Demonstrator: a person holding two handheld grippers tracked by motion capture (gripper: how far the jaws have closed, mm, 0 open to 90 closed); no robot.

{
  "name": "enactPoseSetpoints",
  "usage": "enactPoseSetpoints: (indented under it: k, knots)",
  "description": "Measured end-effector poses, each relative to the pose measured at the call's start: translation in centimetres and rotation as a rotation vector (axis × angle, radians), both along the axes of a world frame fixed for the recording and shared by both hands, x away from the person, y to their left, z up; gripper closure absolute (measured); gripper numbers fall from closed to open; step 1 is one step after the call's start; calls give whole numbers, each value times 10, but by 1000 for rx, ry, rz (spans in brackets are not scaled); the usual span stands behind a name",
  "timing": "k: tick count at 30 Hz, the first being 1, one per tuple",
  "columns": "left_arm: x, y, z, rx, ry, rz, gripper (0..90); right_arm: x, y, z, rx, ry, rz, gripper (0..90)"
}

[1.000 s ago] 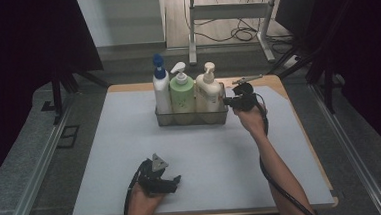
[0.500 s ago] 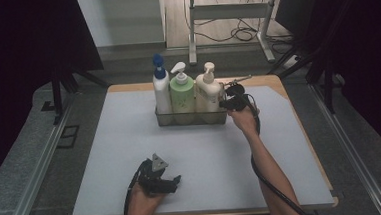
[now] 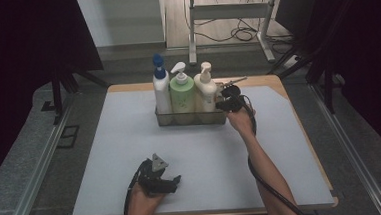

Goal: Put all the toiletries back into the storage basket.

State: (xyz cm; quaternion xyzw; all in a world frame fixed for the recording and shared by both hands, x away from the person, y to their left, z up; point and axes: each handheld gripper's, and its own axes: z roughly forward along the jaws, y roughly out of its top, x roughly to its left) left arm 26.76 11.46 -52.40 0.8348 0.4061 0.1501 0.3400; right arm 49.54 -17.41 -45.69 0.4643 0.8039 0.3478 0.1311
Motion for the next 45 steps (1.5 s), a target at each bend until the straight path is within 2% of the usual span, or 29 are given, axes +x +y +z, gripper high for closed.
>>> enactPoseSetpoints:
  k: [21,42,45]
  knots:
    - [0,0,0,0,0,0,122,-2,12,-3,-11,-3,22,890]
    - [0,0,0,0,1,0,122,-5,13,-4,14,1,44,891]
    - [0,0,0,0,1,0,122,-6,14,-3,5,-1,52,891]
